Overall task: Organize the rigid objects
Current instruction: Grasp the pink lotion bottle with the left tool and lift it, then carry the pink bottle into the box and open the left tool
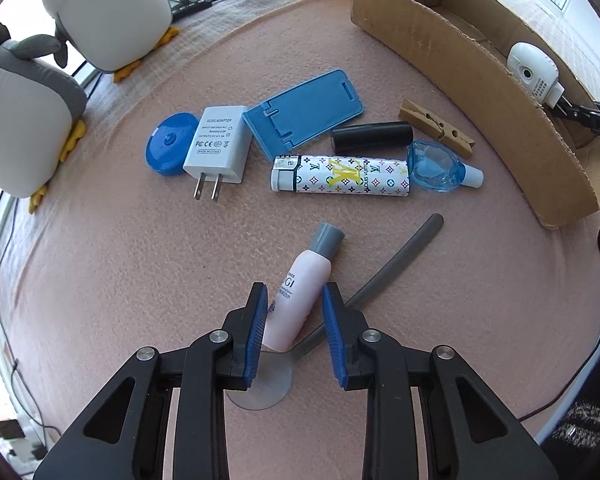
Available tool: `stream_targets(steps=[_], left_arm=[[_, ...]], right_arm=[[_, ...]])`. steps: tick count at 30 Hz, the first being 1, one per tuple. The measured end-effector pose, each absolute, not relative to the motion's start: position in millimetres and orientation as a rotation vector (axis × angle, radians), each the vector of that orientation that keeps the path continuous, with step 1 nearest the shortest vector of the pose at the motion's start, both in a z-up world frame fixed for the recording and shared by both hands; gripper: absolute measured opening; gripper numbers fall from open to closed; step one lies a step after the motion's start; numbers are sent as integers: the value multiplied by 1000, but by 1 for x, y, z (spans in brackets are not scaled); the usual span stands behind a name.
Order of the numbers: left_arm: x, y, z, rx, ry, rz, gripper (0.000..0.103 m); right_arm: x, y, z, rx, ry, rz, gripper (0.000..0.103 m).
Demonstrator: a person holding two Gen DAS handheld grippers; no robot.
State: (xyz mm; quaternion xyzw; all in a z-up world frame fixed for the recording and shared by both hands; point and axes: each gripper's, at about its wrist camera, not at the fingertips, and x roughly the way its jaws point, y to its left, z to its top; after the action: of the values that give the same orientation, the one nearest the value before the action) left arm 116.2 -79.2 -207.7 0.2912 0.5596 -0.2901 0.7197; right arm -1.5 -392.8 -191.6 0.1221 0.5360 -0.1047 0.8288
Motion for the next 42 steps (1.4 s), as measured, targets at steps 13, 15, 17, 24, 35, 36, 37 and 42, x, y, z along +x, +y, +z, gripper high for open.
stream_targets(steps=[13, 15, 17, 24, 35, 36, 37, 42], left_arm=[[131, -59, -214, 348, 1295, -520, 19], [132, -54, -213, 287, 1290, -501, 19], [132, -49, -211, 231, 1289, -488, 19], [126, -67, -177, 165, 1220, -529, 19], [109, -158, -131, 183, 1131, -710, 19], [107, -164, -130, 179, 1129, -720, 19], [106, -169, -130, 173, 1131, -728, 19], [98, -195, -135, 188, 1148, -748, 19]], right_arm=[[-2, -393, -192, 261, 1136, -223, 19], [-3, -394, -192, 260, 1135, -223, 19], [-3, -394, -192, 257, 1136, -224, 19], [-2, -392, -191, 248, 1137, -227, 19], [-2, -389, -191, 236, 1131, -234, 20], [-2, -389, -191, 235, 1131, -234, 20], [-2, -388, -191, 234, 1131, -235, 20], [-2, -388, -191, 230, 1131, -236, 20]])
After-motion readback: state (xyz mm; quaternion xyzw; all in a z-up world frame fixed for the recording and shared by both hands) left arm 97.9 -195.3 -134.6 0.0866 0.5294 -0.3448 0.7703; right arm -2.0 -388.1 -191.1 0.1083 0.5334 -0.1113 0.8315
